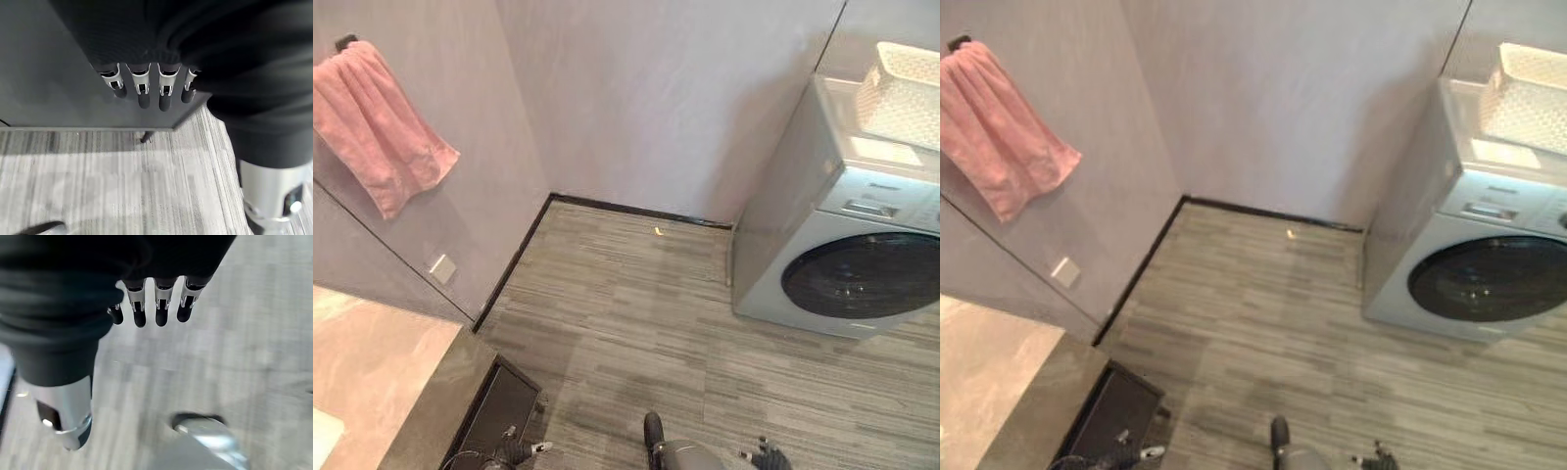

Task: Put brush and paste in cup on sink, flatten towel.

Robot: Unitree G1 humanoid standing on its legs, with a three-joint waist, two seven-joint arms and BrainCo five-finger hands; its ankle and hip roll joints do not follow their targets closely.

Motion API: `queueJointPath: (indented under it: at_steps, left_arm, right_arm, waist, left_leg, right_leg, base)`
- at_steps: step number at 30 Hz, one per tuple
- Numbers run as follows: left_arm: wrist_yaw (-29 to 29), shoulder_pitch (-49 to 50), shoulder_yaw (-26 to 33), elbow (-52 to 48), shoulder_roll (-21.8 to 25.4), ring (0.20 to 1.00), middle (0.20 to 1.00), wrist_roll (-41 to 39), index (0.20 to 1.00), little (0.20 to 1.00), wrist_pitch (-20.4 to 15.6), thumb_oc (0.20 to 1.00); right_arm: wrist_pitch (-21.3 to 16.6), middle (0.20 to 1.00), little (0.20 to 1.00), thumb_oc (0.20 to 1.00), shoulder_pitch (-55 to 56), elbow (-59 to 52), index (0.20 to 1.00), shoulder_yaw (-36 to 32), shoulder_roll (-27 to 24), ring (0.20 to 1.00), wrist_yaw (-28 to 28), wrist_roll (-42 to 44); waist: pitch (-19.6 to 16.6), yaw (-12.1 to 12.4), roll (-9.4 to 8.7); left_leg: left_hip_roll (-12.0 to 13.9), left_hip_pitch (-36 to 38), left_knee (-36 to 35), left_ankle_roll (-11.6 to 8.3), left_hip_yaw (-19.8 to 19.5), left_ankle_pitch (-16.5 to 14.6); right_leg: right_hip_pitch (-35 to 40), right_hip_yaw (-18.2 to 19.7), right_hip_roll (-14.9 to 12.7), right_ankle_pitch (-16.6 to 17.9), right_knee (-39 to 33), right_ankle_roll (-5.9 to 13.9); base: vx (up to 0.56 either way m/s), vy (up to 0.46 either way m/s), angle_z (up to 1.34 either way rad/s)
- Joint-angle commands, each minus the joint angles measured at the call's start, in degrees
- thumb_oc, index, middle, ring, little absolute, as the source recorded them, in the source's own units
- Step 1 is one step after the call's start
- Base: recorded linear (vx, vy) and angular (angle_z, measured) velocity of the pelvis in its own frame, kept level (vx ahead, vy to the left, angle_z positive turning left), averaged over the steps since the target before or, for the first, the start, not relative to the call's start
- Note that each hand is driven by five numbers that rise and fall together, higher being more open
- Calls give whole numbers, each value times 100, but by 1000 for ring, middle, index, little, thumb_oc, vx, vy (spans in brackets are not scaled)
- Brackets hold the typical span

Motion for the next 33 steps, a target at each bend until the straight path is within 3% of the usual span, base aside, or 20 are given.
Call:
queueJointPath:
  at_steps: [1, 2, 3, 6, 7, 8, 10, 11, 13, 14, 16, 18, 19, 20, 21, 22, 26, 33]
  left_arm:
    - [236, -493, 114, -422, 189, 1000, 1000, -648, 1000, 1000, -112, 1000]
    - [235, -494, 115, -422, 192, 1000, 1000, -649, 1000, 1000, -112, 1000]
    - [293, -553, 88, -535, 159, 1000, 1000, -767, 1000, 1000, -173, 1000]
    - [293, -553, 88, -535, 159, 1000, 1000, -767, 1000, 1000, -173, 1000]
    - [245, -541, 21, -544, 79, 1000, 1000, -608, 1000, 1000, -149, 1000]
    - [187, -434, 96, -492, 89, 1000, 1000, -582, 1000, 1000, -123, 1000]
    - [152, -359, 149, -391, 122, 1000, 1000, -535, 1000, 1000, -114, 1000]
    - [132, -332, 190, -317, 146, 1000, 1000, -515, 1000, 1000, -99, 1000]
    - [83, -232, 285, -246, 194, 1000, 1000, -551, 1000, 1000, -83, 1000]
    - [66, -217, 342, -174, 238, 1000, 1000, -530, 1000, 1000, -62, 1000]
    - [44, -201, 361, -169, 269, 1000, 1000, -519, 1000, 1000, -42, 1000]
    - [29, -256, 350, -153, 291, 1000, 1000, -529, 1000, 1000, -42, 1000]
    - [17, -314, 324, -111, 308, 1000, 1000, -523, 1000, 1000, -53, 1000]
    - [-10, -362, 254, -69, 303, 1000, 1000, -459, 1000, 1000, -78, 1000]
    - [-10, -382, 214, -57, 293, 1000, 1000, -438, 1000, 1000, -93, 1000]
    - [33, -461, 175, 22, 308, 1000, 1000, -306, 1000, 1000, -69, 1000]
    - [38, -399, 89, -54, 325, 1000, 1000, -295, 1000, 1000, -145, 1000]
    - [138, -364, 102, -112, 431, 1000, 1000, -323, 1000, 1000, -218, 1000]
  right_arm:
    - [-121, 1000, 1000, 1000, -406, -322, 1000, -28, -382, 1000, -243, 39]
    - [-120, 1000, 1000, 1000, -407, -322, 1000, -27, -379, 1000, -243, 39]
    - [-167, 1000, 1000, 1000, -502, -503, 1000, -55, -347, 1000, -297, 181]
    - [-167, 1000, 1000, 1000, -502, -503, 1000, -55, -347, 1000, -297, 181]
    - [-156, 1000, 1000, 1000, -502, -625, 1000, 78, -410, 1000, -336, -238]
    - [-91, 1000, 1000, 1000, -551, -675, 1000, 111, -349, 1000, -279, -350]
    - [-87, 1000, 1000, 1000, -561, -670, 1000, 180, -279, 1000, -233, -499]
    - [-102, 1000, 1000, 1000, -540, -671, 1000, 151, -257, 1000, -192, -542]
    - [-86, 1000, 1000, 1000, -470, -738, 1000, 109, -229, 1000, -70, -509]
    - [-84, 1000, 1000, 1000, -430, -929, 1000, 121, -213, 1000, -7, -525]
    - [-97, 1000, 1000, 1000, -416, -998, 1000, 152, -223, 1000, -13, -569]
    - [-97, 1000, 1000, 1000, -355, -1097, 1000, 240, -251, 1000, 38, -628]
    - [-104, 1000, 1000, 1000, -332, -1134, 1000, 296, -281, 1000, 60, -653]
    - [-120, 1000, 1000, 1000, -289, -1221, 1000, 344, -334, 1000, 65, -663]
    - [-113, 1000, 1000, 1000, -245, -1299, 1000, 391, -352, 1000, 82, -671]
    - [-133, 1000, 1000, 1000, -225, -1498, 1000, 398, -477, 1000, 30, -728]
    - [-126, 1000, 1000, 1000, -154, -1744, 1000, 585, -486, 1000, 167, -836]
    - [-245, 1000, 1000, 1000, -306, -2076, 1000, 842, -640, 1000, 207, -930]
  waist:
    - [559, 196, -224]
    - [550, 190, -239]
    - [547, 339, -271]
    - [544, 339, -273]
    - [421, 738, -141]
    - [351, 841, -197]
    - [240, 871, -311]
    - [195, 849, -346]
    - [259, 787, -316]
    - [300, 720, -226]
    - [338, 640, -189]
    - [406, 484, -170]
    - [445, 425, -195]
    - [490, 298, -221]
    - [527, 252, -263]
    - [590, 148, -328]
    - [567, 269, -504]
    - [636, 440, -584]
  left_leg:
    - [-1, 247, -1127, 183, 614, 1236]
    - [-17, 241, -1145, 184, 614, 1255]
    - [97, -509, -1836, 208, 1266, 983]
    - [96, -511, -1838, 208, 1267, 985]
    - [-170, -740, -4310, 297, 1938, 1183]
    - [-337, -633, -4275, 413, 1914, 1128]
    - [-574, -391, -4470, 581, 1801, 1045]
    - [-633, -294, -4538, 646, 1883, 999]
    - [-687, -25, -4593, 784, 1741, 882]
    - [-618, 208, -4596, 852, 1618, 734]
    - [-639, 389, -4577, 865, 1436, 674]
    - [-703, 736, -4626, 804, 1041, 618]
    - [-757, 832, -4597, 762, 852, 544]
    - [-883, 940, -4534, 737, 540, 440]
    - [-948, 1021, -4499, 706, 382, 399]
    - [-987, 1082, -4381, 693, 148, 299]
    - [-1006, 890, -4265, 580, 44, 325]
    - [-987, 570, -4320, 489, -138, 403]
  right_leg:
    - [708, 488, -253, -28, -442, 721]
    - [698, 487, -269, -23, -445, 723]
    - [1028, 420, -323, -249, -485, 755]
    - [1024, 421, -325, -249, -485, 755]
    - [1930, 414, -119, -730, -598, 890]
    - [2126, 503, -238, -758, -443, 998]
    - [2062, 561, -405, -447, -124, 1201]
    - [1913, 552, -471, -24, 402, 1373]
    - [1515, 523, -610, 583, 1465, 1548]
    - [1203, 450, -575, 585, 1990, 1504]
    - [894, 455, -530, 372, 2092, 1436]
    - [504, 638, -242, -186, 1366, 1281]
    - [384, 723, -307, -216, 782, 1266]
    - [145, 1243, -236, -112, 80, 1278]
    - [140, 1442, -220, 15, -82, 1355]
    - [106, 1894, -116, 78, -116, 1443]
    - [418, 1493, -235, 217, -336, 1332]
    - [423, 1158, -265, 172, -449, 1233]
  base:
    - [441, -242, -3]
    - [527, -142, -43]
    - [284, -66, -33]
    - [389, 28, -7]
    - [1219, 257, -55]
    - [1357, 323, 7]
    - [534, 257, -4]
    - [418, 288, -67]
    - [411, 315, -4]
    - [328, 231, 13]
    - [314, 98, 17]
    - [403, 18, 119]
    - [418, -63, 109]
    - [363, -69, 121]
    - [355, -99, 109]
    - [237, -98, 142]
    - [89, -127, 157]
    - [-8, -84, 20]
